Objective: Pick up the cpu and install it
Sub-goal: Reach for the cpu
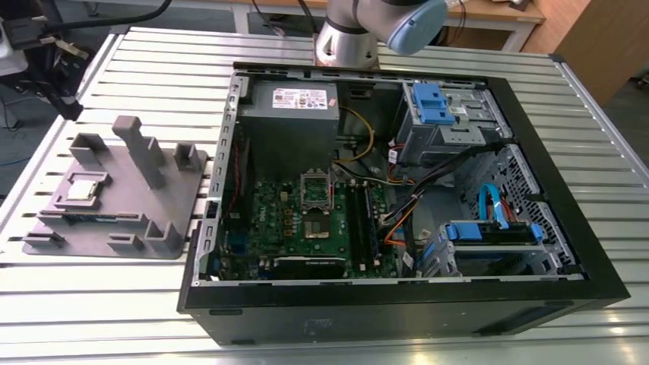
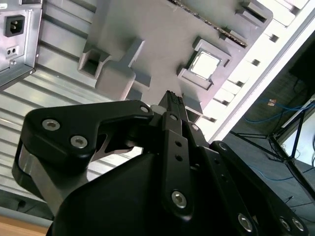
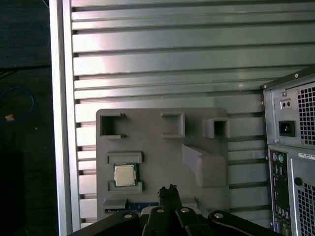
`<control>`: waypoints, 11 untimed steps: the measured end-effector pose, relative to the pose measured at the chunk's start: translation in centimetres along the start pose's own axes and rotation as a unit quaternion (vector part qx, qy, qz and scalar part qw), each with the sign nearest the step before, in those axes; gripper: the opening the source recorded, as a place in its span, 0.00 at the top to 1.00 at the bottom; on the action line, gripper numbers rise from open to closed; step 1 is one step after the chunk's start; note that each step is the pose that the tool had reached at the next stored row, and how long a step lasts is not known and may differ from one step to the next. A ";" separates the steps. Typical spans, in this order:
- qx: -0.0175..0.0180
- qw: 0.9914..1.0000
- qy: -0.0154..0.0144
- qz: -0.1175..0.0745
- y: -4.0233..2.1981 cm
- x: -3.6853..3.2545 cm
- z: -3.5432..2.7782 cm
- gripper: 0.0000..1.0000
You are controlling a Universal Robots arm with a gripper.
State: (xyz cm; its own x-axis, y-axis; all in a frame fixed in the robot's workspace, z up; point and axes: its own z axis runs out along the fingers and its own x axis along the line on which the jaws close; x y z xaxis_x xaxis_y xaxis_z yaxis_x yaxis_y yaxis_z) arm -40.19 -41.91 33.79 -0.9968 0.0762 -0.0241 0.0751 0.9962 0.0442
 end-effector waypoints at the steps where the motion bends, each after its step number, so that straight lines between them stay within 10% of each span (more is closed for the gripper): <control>1: 0.000 1.000 0.000 0.000 -0.09 0.08 0.13 0.89; 11: 0.000 1.000 0.004 0.000 -0.63 0.78 1.23 0.89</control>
State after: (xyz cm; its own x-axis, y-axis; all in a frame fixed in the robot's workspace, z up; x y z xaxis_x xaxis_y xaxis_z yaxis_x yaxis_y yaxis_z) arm -40.98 -42.42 32.52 -0.9970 0.0762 -0.0158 0.0755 0.9962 0.0436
